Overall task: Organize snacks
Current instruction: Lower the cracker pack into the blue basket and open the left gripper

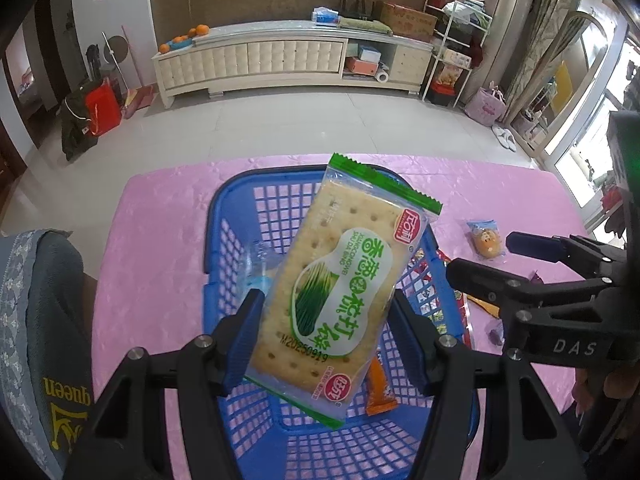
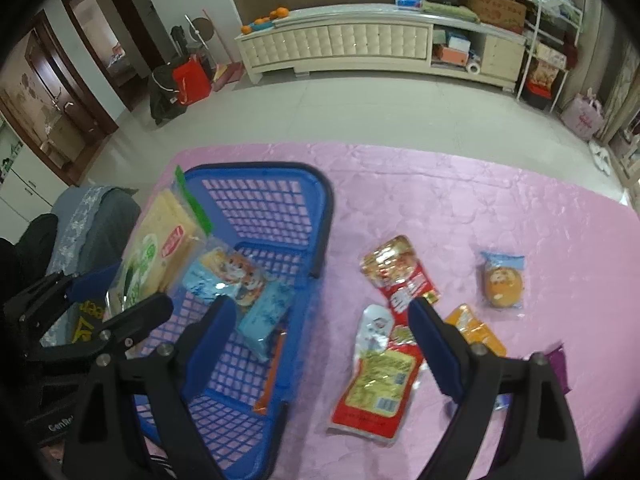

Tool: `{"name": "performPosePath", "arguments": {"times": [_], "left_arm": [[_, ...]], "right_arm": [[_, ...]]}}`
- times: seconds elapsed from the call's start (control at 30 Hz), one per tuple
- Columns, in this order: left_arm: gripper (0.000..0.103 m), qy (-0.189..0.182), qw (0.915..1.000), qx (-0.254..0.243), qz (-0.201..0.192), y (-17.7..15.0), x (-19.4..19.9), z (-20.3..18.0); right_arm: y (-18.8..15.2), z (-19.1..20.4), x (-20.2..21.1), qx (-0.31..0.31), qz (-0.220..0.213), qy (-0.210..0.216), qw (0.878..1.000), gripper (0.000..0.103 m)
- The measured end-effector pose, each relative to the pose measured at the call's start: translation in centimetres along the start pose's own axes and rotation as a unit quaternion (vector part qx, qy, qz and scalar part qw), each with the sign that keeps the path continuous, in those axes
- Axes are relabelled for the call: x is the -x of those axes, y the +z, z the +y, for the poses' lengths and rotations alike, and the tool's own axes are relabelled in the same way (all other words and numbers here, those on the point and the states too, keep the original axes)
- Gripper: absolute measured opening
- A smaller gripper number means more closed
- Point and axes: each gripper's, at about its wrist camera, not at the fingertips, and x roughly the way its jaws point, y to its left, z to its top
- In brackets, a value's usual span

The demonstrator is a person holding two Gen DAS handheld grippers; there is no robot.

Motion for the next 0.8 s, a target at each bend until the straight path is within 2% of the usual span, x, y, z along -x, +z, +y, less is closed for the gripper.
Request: {"name": "performPosePath", "arguments": {"times": [0.53,0.6,0.63,0.67,0.73,0.8], "left_arm": [[0.061,-0.016,0.9994,-0.003,0.03,2.1,-4.6,-0.3],[0.067,-0.019,0.9992,-0.012,0.034,2.1,-4.8,-0.5],[0.074,-0.024,0.999,-0.017,0.033,2.1,-4.7,-0.7],[0.078,-0.024,0.999,-0.021,0.033,1.9,-4.6,-0.9],[0.079,-0.016,0.9988,-0.032,0.032,1.4,-4.4,-1.3],[0.079,-0.023,0.9985,-0.039,0.032,0.9,-3.8,-1.6]], "right_arm": [[0.5,-3.8,-1.0,-0.005,-0.016,-0.008,1.0,0.09],[0.3,-4.7,-0.6,-0.013,-0.023,-0.012,1.0,0.091],[0.2,-5.1,-0.4,-0.018,-0.025,-0.015,0.999,0.091],[0.1,-5.6,-0.2,-0.022,-0.025,-0.019,0.999,0.09],[-0.3,-6.2,0.2,-0.025,-0.024,-0.022,0.999,0.09],[-0.6,-6.6,0.7,-0.026,-0.024,-0.021,0.999,0.09]]}}
